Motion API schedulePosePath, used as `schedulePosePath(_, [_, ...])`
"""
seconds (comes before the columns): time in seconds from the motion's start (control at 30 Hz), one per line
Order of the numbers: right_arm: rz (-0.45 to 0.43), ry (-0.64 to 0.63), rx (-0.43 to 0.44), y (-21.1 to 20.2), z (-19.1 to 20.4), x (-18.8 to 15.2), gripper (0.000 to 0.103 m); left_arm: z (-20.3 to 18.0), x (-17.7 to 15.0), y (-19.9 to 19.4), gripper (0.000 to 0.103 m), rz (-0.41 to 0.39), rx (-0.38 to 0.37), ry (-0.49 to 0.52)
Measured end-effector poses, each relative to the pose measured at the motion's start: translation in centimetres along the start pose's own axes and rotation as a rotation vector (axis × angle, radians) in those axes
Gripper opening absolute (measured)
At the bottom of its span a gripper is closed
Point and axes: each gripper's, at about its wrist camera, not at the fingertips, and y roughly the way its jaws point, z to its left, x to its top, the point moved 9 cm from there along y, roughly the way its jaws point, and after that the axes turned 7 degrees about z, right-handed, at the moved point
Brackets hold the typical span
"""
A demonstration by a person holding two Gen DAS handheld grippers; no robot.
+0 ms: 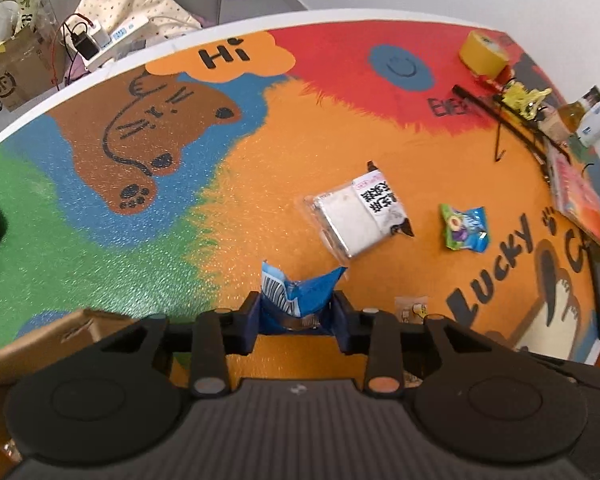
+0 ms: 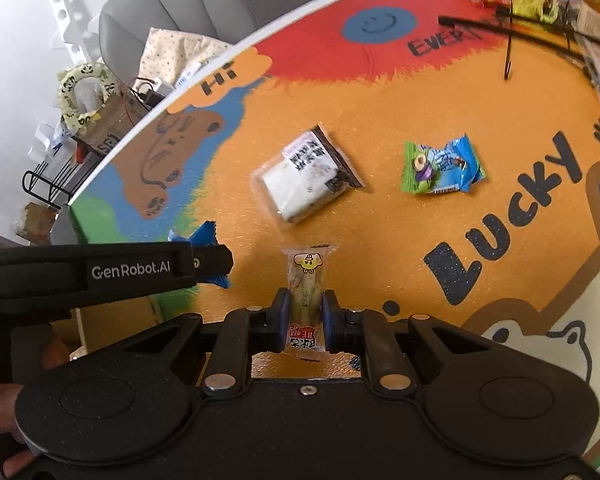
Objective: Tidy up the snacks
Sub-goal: 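Carry the blue candy into the box with the left gripper while the right gripper drops the biscuit-stick pack in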
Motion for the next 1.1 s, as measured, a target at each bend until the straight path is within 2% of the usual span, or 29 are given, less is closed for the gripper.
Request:
schedulePosePath(0.3, [-0.063, -0.021, -0.003, -2.8, 2.3, -0.9, 0.015, 0.7, -2.0, -4.2, 0.036, -0.055, -0.024, 0.008])
schedulePosePath(0.43, [-0.087, -0.023, -0.008, -3.7, 3.3, -1.7, 0.015, 1.7, -3.2, -5.8, 0.036, -0.067, -0.038, -0.022])
schedulePosePath(0.77, [-0.136, -0.062, -0.019, -5.7, 6.7, -3.9, 0.015, 4.8, -5.5, -9.4, 0.036, -0.103, -0.047, 0.003])
schedulePosePath(1.1, [-0.164, -0.079, -0.015, -6.6, 9.7, -5.8, 0.015, 8.0, -8.3, -11.2, 0.036, -0.104, -0.053, -0.001])
